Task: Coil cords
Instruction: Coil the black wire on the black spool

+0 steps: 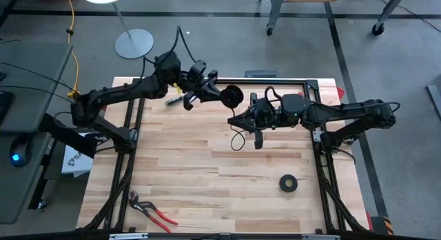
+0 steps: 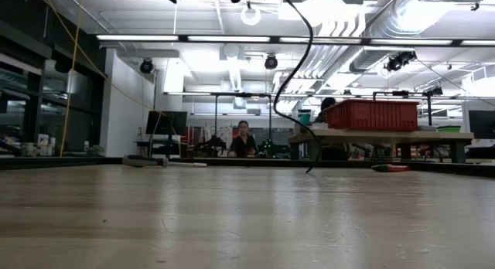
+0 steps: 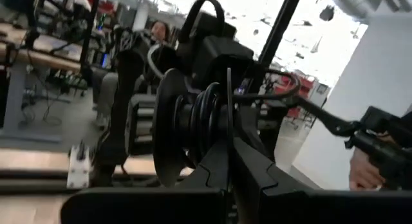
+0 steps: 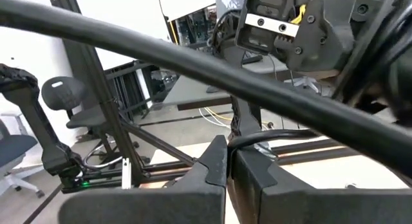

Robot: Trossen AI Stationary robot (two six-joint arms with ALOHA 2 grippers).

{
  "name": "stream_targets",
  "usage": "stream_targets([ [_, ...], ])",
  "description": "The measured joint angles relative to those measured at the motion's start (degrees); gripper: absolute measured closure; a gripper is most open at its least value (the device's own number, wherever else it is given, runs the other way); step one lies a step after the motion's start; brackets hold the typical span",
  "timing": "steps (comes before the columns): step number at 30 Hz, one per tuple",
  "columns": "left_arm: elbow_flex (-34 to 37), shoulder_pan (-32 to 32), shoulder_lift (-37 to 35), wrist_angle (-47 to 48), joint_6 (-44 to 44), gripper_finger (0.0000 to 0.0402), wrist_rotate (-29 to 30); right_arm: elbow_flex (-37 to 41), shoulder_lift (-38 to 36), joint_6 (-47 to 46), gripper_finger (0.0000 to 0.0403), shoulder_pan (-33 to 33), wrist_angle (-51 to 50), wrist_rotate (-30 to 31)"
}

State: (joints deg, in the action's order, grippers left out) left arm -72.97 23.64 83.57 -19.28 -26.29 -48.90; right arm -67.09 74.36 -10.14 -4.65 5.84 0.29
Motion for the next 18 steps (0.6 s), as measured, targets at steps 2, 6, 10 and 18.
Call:
stream_targets([
  [2, 0.0, 0.33, -1.19, 3.19, 1.21, 0.0402, -0.97, 0.0, -0.04, -0.36, 0.0403, -0.02, -0.19, -0.21],
  [6, 0.0, 0.9, -3.94, 8.26, 1.6, 0.0402, -3.37, 0.0, -0.06, -1.18, 0.0393, -0.02, -0.41, -0.24],
  [10, 0.0, 1.57, -7.13, 12.11, 3.84, 0.0402, -2.89, 0.0, -0.1, -2.31, 0.0357, -0.02, -0.6, 1.29],
  [18, 0.0, 1.9, -11.69, 12.44, 4.01, 0.0402, 0.01, 0.0, -0.13, -1.39, 0.028, 1.03, -6.24, 10.73],
])
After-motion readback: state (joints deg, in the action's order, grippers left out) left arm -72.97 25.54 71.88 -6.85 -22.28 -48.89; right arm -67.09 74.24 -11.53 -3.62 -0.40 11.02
